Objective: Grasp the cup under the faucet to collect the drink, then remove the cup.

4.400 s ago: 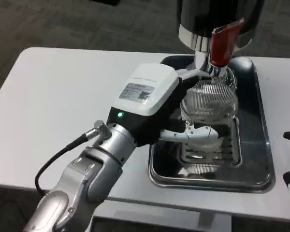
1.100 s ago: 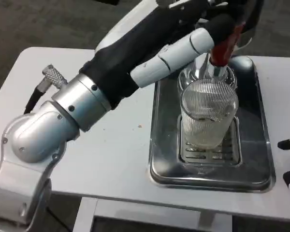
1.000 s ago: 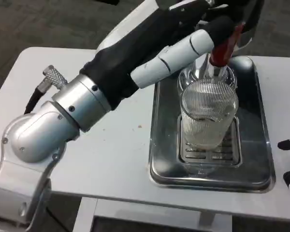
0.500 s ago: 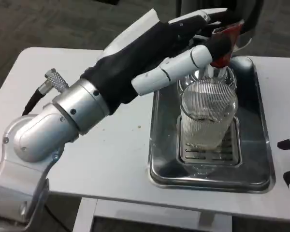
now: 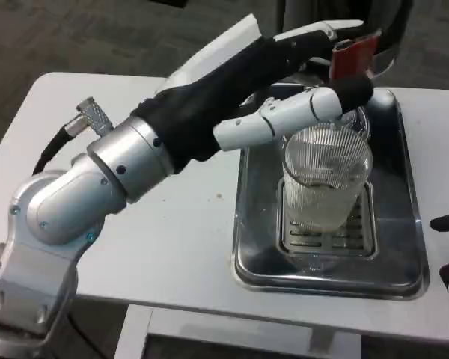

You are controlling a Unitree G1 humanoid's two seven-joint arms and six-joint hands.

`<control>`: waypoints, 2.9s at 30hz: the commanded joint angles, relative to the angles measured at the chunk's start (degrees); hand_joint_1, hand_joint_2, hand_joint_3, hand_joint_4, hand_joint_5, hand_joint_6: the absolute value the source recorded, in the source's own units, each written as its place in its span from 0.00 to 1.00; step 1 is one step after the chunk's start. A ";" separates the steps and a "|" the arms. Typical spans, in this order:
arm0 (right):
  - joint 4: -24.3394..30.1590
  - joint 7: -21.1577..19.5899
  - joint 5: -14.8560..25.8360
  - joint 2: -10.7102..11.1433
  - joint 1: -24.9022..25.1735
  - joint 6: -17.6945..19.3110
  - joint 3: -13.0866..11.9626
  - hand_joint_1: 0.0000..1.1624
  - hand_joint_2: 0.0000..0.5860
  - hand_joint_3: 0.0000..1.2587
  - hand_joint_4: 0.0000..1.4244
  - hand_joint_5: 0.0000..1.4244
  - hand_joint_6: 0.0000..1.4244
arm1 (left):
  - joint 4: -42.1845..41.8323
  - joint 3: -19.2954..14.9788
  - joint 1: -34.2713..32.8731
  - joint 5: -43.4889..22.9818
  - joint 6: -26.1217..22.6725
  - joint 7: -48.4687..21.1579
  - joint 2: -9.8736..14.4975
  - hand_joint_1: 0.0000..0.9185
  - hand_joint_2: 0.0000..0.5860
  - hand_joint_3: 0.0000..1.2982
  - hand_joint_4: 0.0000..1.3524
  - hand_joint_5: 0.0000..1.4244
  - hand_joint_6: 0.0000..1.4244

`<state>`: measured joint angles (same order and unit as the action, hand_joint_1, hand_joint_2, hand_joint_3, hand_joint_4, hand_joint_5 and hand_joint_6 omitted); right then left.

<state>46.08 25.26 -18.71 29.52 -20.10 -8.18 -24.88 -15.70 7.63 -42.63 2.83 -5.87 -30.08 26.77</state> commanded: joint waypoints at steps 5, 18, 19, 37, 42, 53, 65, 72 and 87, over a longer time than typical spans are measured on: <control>0.75 0.33 0.37 -0.01 -0.84 -0.50 -0.27 0.32 0.83 0.18 0.06 0.05 0.08 | 0.95 3.90 -0.14 3.62 2.74 -4.20 2.80 0.00 0.24 0.13 0.11 0.19 0.14; 0.91 0.72 0.93 0.07 -0.69 -1.29 -0.14 0.32 0.83 0.18 0.07 0.05 0.08 | -0.69 7.09 -0.71 9.20 5.35 -5.53 4.95 0.00 0.24 0.12 0.09 0.17 0.13; 0.93 0.75 1.00 0.05 -0.68 -1.37 -0.14 0.32 0.83 0.18 0.07 0.05 0.08 | -0.69 7.31 -0.86 9.60 5.51 -5.62 5.05 0.00 0.24 0.12 0.09 0.17 0.13; 0.83 0.93 2.06 -0.01 -0.68 -2.60 0.10 0.32 0.83 0.19 0.07 0.05 0.08 | -0.13 9.37 -2.19 12.65 6.99 -7.12 6.28 0.00 0.24 0.11 0.08 0.16 0.12; 0.73 0.92 2.21 0.02 -0.62 -2.82 0.27 0.32 0.83 0.18 0.07 0.05 0.08 | 0.26 9.97 -2.26 13.09 7.47 -7.25 6.64 0.00 0.23 0.11 0.08 0.16 0.11; 0.71 1.09 3.01 0.17 -0.17 -3.95 0.45 0.32 0.83 0.18 0.07 0.05 0.08 | 0.35 10.96 -2.29 14.20 8.46 -7.98 7.29 0.00 0.23 0.11 0.08 0.15 0.11; 0.37 0.81 6.03 -0.33 0.41 -4.44 -0.04 0.32 0.82 0.16 0.08 0.08 0.12 | 0.81 11.50 -2.28 14.83 9.29 -8.33 7.56 0.00 0.23 0.11 0.07 0.15 0.11; -0.27 -0.36 9.67 -1.34 0.51 -2.37 -1.28 0.34 0.80 0.13 0.08 0.12 0.16 | 0.90 11.44 -1.97 14.85 9.38 -8.25 7.64 0.00 0.23 0.11 0.07 0.15 0.11; -1.16 -5.51 10.37 -5.91 0.69 6.34 0.02 0.48 0.53 0.07 0.07 0.15 0.20 | -0.31 10.43 -0.39 14.85 9.50 -7.75 8.39 0.00 0.23 0.11 0.07 0.14 0.11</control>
<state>45.20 20.89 -8.57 24.68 -19.34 -3.54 -25.91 -16.33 14.65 -46.81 16.56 2.96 -32.43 33.46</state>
